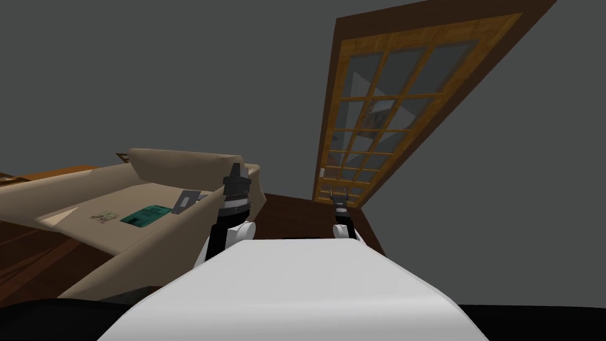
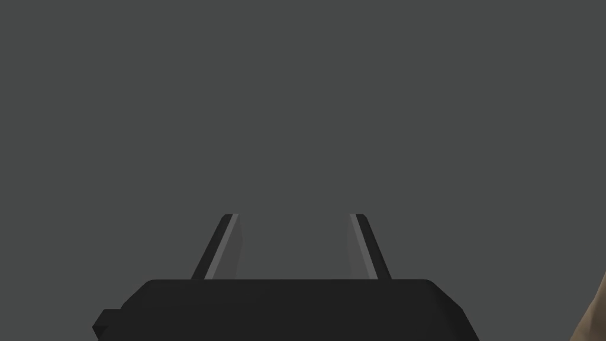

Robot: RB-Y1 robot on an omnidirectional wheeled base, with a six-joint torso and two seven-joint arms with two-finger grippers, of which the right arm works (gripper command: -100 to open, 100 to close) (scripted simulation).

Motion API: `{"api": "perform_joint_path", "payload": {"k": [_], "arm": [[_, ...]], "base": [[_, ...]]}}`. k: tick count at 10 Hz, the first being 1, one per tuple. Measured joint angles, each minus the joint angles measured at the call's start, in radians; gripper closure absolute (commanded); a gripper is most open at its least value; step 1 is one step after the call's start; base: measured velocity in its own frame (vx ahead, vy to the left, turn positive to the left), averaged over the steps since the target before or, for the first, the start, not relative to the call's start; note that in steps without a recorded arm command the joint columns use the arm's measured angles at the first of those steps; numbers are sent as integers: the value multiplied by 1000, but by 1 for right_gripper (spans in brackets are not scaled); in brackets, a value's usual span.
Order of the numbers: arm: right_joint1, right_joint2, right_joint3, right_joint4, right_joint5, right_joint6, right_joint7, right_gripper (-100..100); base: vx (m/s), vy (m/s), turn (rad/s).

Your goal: Pull the door open

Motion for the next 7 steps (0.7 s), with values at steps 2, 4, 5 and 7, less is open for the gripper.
{"api": "perform_joint_path", "payload": {"k": [2,4,5,7], "arm": [[-17,-6,8,50,-16,-11,-37,-100],[-29,-9,16,91,-32,-17,-72,-100],[-36,-12,20,115,-40,-22,-90,-100],[-51,-17,28,160,-56,-29,-125,-100]], "base": [[94,12,16],[84,6,16],[104,7,17],[99,10,15]]}}
